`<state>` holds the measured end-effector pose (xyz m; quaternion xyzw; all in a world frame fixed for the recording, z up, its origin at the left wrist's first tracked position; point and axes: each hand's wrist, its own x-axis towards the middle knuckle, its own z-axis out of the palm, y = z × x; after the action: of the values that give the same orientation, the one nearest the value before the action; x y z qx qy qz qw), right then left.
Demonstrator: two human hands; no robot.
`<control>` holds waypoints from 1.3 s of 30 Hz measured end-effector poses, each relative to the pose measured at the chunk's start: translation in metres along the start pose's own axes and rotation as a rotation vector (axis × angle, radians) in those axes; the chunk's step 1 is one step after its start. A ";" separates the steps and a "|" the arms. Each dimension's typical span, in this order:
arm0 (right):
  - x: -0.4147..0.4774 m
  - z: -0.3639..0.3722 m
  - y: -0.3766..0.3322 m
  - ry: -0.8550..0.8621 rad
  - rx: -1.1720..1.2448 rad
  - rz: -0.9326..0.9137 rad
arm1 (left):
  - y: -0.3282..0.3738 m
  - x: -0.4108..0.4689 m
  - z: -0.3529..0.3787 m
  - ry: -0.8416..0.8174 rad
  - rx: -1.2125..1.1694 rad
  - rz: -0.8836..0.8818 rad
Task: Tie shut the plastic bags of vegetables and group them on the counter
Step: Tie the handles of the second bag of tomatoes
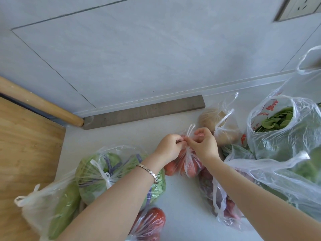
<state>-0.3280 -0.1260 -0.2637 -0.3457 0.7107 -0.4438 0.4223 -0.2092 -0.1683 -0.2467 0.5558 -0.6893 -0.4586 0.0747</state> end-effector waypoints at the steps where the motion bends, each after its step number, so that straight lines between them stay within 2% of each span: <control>1: 0.001 -0.001 0.000 -0.035 -0.010 -0.028 | 0.000 0.000 0.000 0.003 -0.004 -0.012; 4: 0.001 -0.006 0.002 -0.161 -0.148 -0.173 | 0.002 0.001 -0.003 -0.002 -0.015 -0.021; 8: -0.002 -0.010 0.005 -0.202 -0.467 -0.490 | 0.004 0.002 -0.005 -0.013 0.017 -0.007; 16: 0.006 -0.007 -0.012 -0.346 -0.719 -0.487 | 0.005 -0.004 -0.011 0.023 0.041 0.055; 21: 0.008 -0.013 -0.013 -0.351 -0.660 -0.458 | 0.003 -0.008 -0.003 0.097 0.079 0.064; 25: 0.003 -0.017 -0.007 -0.243 -0.492 -0.373 | 0.001 -0.011 0.003 0.144 0.196 0.129; 30: 0.000 -0.014 -0.003 -0.180 -0.332 -0.291 | 0.002 -0.013 0.008 0.185 0.155 0.112; 34: 0.005 -0.014 -0.001 -0.200 -0.077 -0.117 | 0.001 -0.013 0.003 0.167 0.164 0.128; 39: 0.004 -0.014 -0.003 -0.261 -0.178 -0.210 | 0.000 -0.014 0.002 0.182 0.315 0.194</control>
<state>-0.3417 -0.1262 -0.2583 -0.5088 0.6463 -0.3723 0.4300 -0.2051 -0.1557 -0.2417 0.5308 -0.7933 -0.2836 0.0926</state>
